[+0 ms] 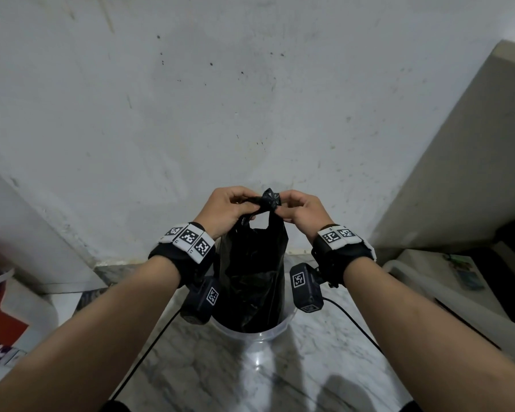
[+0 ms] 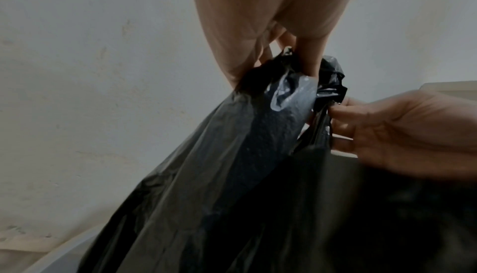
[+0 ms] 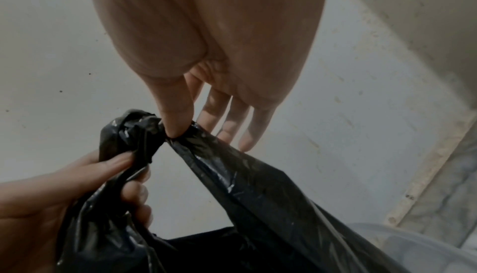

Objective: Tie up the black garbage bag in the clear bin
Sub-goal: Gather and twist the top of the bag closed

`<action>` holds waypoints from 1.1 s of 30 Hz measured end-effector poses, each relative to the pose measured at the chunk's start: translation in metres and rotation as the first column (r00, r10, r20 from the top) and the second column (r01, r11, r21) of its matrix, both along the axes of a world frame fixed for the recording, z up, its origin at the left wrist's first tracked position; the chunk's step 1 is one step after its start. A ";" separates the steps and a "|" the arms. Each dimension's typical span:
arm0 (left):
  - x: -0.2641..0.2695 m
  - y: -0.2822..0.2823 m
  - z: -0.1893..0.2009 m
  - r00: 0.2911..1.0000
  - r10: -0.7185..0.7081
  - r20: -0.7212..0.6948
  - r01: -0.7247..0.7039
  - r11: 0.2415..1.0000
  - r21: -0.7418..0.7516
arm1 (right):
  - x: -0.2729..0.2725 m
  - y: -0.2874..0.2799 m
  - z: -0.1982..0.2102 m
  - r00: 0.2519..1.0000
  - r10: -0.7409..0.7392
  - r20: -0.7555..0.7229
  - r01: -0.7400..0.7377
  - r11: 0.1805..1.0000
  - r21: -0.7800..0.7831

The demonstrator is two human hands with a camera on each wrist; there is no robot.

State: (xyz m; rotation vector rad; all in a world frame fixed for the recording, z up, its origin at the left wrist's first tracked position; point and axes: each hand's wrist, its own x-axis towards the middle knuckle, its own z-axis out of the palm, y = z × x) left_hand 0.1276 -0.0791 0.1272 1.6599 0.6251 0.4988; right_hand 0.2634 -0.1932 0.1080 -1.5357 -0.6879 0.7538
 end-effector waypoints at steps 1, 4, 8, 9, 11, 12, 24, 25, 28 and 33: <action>0.001 -0.001 -0.001 1.000 -0.011 -0.007 0.011 1.000 -0.010 | -0.001 0.000 0.001 1.000 0.018 0.004 -0.018 1.000 0.003; 0.001 -0.002 -0.001 0.995 -0.083 -0.049 0.080 0.995 -0.059 | -0.001 -0.001 0.001 0.997 0.072 0.015 -0.071 0.997 -0.026; -0.001 -0.005 0.000 0.976 -0.188 -0.114 0.171 0.975 -0.139 | -0.004 -0.003 0.000 0.990 0.132 0.051 -0.128 0.989 -0.075; -0.001 -0.005 0.000 0.974 -0.189 -0.128 0.168 0.973 -0.160 | -0.006 -0.004 0.001 0.988 0.143 0.058 -0.138 0.987 -0.081; 0.003 -0.004 -0.002 0.970 -0.147 -0.192 0.118 0.980 -0.158 | -0.007 -0.004 0.000 0.982 0.173 0.071 -0.166 0.982 -0.088; 0.004 -0.002 -0.002 0.963 -0.118 -0.241 0.088 0.987 -0.132 | -0.007 -0.003 0.000 0.980 0.185 0.075 -0.178 0.979 -0.101; 0.013 -0.005 -0.002 0.969 0.084 -0.233 -0.079 0.996 0.028 | -0.012 0.001 0.004 0.980 0.193 0.049 -0.185 0.975 -0.123; 0.012 -0.004 -0.004 0.973 0.058 -0.221 -0.054 0.998 0.025 | -0.011 0.001 0.004 0.983 0.176 0.047 -0.170 0.979 -0.116; 0.006 -0.004 -0.006 0.981 -0.050 -0.188 0.050 0.999 -0.004 | -0.011 0.002 0.005 0.986 0.143 0.087 -0.131 0.983 -0.128; -0.005 -0.004 -0.014 0.991 -0.071 -0.114 0.062 0.995 -0.078 | -0.017 0.011 0.000 0.978 0.084 0.189 -0.062 0.991 -0.117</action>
